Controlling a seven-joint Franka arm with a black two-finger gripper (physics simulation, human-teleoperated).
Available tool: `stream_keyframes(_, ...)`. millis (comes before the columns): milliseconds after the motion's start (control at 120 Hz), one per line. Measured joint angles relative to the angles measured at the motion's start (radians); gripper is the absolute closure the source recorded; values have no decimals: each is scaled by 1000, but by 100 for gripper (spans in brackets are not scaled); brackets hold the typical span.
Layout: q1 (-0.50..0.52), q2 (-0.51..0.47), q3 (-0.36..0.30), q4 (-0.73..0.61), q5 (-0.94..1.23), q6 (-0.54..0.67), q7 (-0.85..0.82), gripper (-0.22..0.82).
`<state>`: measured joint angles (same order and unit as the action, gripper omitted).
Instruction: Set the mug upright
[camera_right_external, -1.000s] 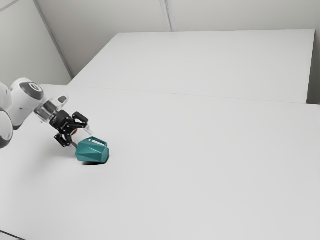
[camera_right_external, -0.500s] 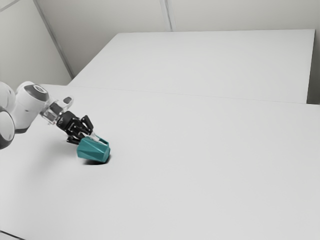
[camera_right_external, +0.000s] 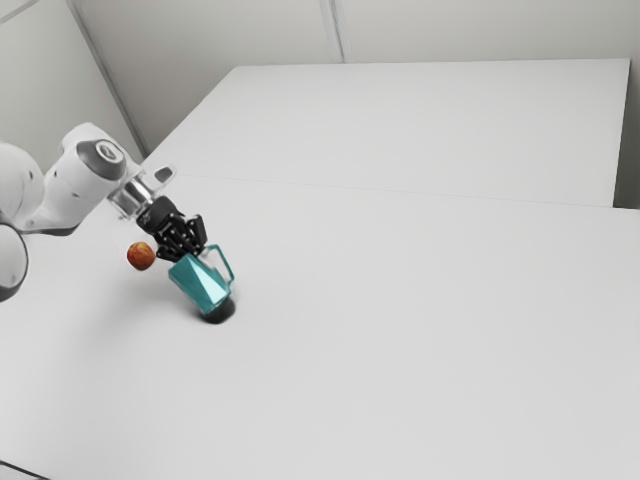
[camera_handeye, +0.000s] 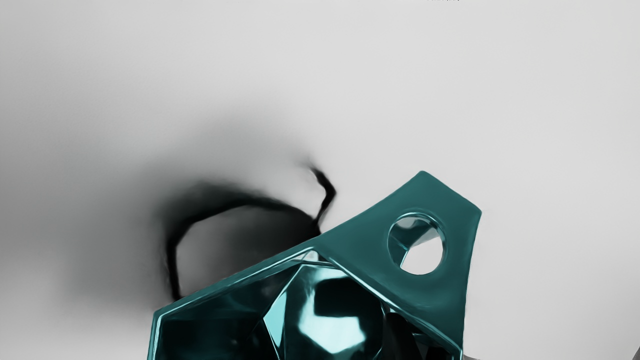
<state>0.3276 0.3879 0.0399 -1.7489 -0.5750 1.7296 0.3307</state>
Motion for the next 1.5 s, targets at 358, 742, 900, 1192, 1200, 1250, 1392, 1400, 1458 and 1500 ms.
stream_keyframes(358, -123, -119, -152, -33, 532, 206, -176, 79)
stream_keyframes(742, -163, -211, -249, -218, 664, 403, -507, 79)
stream_keyframes(900, -162, -209, -258, -251, 672, 469, -619, 79)
stream_keyframes(1192, -162, -164, -262, -255, 678, 528, -764, 79)
stream_keyframes(1200, -162, -163, -262, -255, 678, 528, -767, 79)
stream_keyframes(1250, -162, -159, -262, -255, 678, 533, -785, 79)
stream_keyframes(1392, -162, -148, -262, -255, 680, 545, -828, 73)
stream_keyframes(1400, -162, -148, -262, -255, 681, 546, -830, 71)
stream_keyframes(1458, -161, -148, -264, -255, 689, 549, -842, 58)
stream_keyframes(1500, -161, -150, -270, -255, 694, 550, -850, 48)
